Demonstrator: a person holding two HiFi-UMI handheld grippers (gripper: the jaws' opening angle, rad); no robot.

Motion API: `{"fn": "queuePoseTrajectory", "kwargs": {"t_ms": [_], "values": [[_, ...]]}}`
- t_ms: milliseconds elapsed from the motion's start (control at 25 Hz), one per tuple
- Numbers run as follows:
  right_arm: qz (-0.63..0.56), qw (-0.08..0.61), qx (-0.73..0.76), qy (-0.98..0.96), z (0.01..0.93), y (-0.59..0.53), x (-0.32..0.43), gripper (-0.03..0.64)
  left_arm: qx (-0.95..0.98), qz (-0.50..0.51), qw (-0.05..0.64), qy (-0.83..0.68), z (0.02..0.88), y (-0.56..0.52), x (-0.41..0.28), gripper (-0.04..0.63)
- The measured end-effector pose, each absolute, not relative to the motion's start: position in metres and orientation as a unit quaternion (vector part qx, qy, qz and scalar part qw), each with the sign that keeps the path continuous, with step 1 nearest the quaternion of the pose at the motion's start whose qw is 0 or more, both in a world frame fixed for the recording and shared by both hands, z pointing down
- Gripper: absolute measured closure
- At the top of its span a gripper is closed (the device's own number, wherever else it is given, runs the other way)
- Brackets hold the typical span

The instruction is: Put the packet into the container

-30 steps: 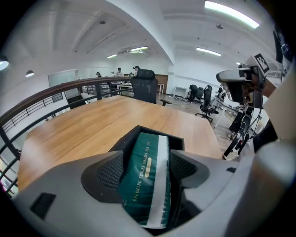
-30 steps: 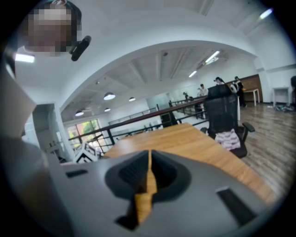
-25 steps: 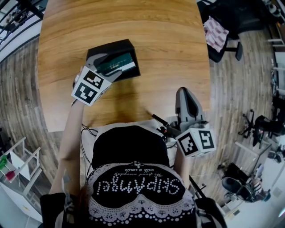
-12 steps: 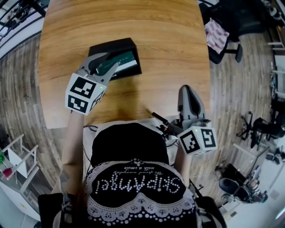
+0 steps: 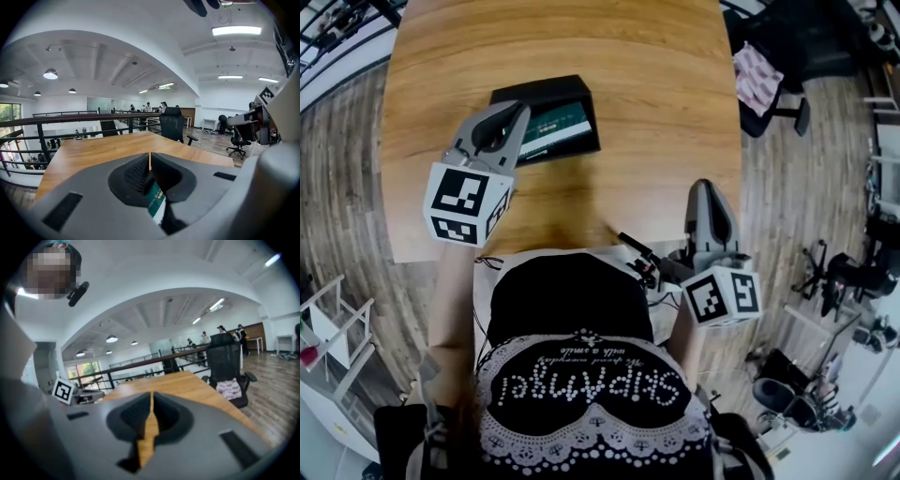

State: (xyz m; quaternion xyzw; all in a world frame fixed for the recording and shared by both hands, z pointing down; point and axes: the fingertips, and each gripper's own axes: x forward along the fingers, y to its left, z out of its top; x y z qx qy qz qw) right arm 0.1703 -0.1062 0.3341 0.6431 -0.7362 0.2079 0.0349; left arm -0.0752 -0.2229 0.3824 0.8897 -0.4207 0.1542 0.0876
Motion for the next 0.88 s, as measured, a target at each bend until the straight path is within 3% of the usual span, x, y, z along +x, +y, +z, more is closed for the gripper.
{"fn": "queuePoseTrajectory", "kwargs": {"t_ms": [880], "values": [[0.184, 0.043, 0.611, -0.768, 0.318, -0.115, 0.142, 0.577, 0.843, 0.015, 0.065, -0.534, 0.294, -0.175, -0.146, 0.565]]}}
